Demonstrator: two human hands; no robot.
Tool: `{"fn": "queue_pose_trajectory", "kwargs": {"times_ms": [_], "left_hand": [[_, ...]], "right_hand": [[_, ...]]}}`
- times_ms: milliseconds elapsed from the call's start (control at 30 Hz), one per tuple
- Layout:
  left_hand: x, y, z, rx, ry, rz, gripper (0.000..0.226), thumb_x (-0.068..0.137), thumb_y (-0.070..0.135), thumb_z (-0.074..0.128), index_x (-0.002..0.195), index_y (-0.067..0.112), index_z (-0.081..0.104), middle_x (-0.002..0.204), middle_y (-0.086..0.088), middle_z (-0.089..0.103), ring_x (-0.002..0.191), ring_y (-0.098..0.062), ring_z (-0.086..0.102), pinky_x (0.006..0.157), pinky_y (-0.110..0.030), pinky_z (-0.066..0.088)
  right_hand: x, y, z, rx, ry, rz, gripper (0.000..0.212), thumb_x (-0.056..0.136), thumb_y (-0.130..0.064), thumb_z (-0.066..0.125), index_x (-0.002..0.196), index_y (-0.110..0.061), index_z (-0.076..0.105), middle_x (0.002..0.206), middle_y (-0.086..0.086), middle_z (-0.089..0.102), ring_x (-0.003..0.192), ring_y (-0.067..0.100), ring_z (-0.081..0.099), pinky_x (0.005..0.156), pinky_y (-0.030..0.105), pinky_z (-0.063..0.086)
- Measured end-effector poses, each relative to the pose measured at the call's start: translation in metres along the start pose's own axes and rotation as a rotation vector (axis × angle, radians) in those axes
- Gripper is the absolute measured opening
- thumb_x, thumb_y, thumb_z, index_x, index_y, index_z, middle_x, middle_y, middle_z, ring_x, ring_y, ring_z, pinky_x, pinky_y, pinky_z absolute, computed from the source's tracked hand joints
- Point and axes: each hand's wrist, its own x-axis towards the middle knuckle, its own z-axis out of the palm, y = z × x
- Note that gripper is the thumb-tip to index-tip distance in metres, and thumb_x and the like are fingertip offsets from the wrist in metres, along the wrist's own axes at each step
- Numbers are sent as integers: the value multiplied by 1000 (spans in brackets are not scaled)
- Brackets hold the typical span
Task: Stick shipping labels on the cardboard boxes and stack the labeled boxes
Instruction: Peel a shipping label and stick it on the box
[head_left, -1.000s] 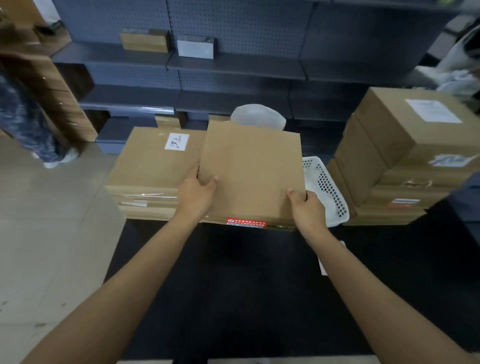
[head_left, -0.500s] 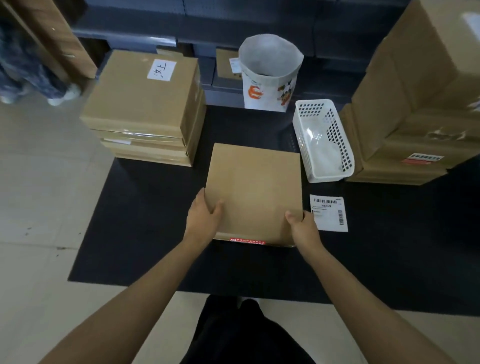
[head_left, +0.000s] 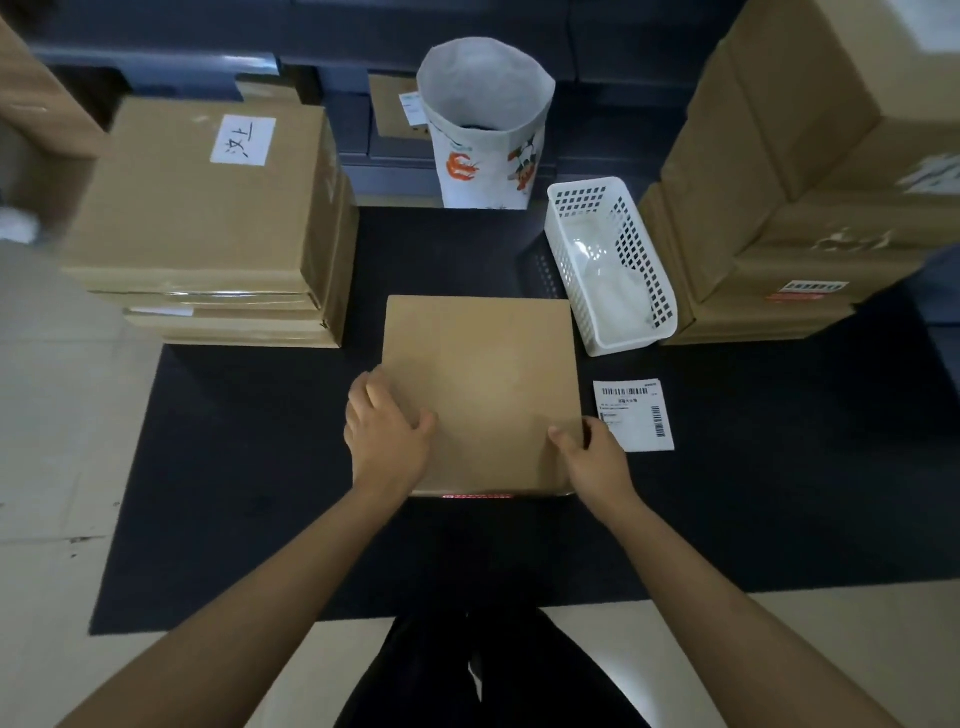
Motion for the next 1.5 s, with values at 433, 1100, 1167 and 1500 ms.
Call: {"fn": "queue_pose_trajectory", "kwargs": {"times_ms": [433, 1100, 1167, 1500], "left_hand": [[-13, 136, 85, 281, -121, 658, 47, 86, 15, 54, 132, 10, 51, 137, -9, 48, 134, -25, 37, 112, -39, 26], [-23, 196, 178, 458, -265, 312, 36, 91, 15, 49, 126, 13, 53, 126, -4, 53, 114, -24, 49, 93, -31, 39], [-20, 205, 172, 409, -239, 320, 37, 92, 16, 50, 128, 13, 53, 128, -3, 53, 116, -24, 48, 95, -31, 39], [-19, 230, 88, 87, -21, 387, 29, 94, 21, 53, 122, 15, 57, 120, -1, 57, 110, -18, 49, 90, -20, 33]], "right_hand": [[55, 33, -81, -459, 176, -81, 47, 91, -31, 61, 132, -10, 49, 132, 11, 46, 122, 26, 42, 98, 36, 41], [106, 51, -154, -545, -47, 9, 9, 93, -29, 59, 93, -20, 58, 98, -1, 62, 84, 14, 60, 69, 30, 52], [106, 44, -164, -477, -64, -17, 8, 93, -28, 59, 88, -22, 57, 97, -3, 61, 82, 11, 59, 68, 26, 48], [75, -46, -183, 176, -163, -180, 10, 87, -22, 69, 85, -18, 60, 84, -4, 68, 74, 7, 65, 58, 18, 52]]}}
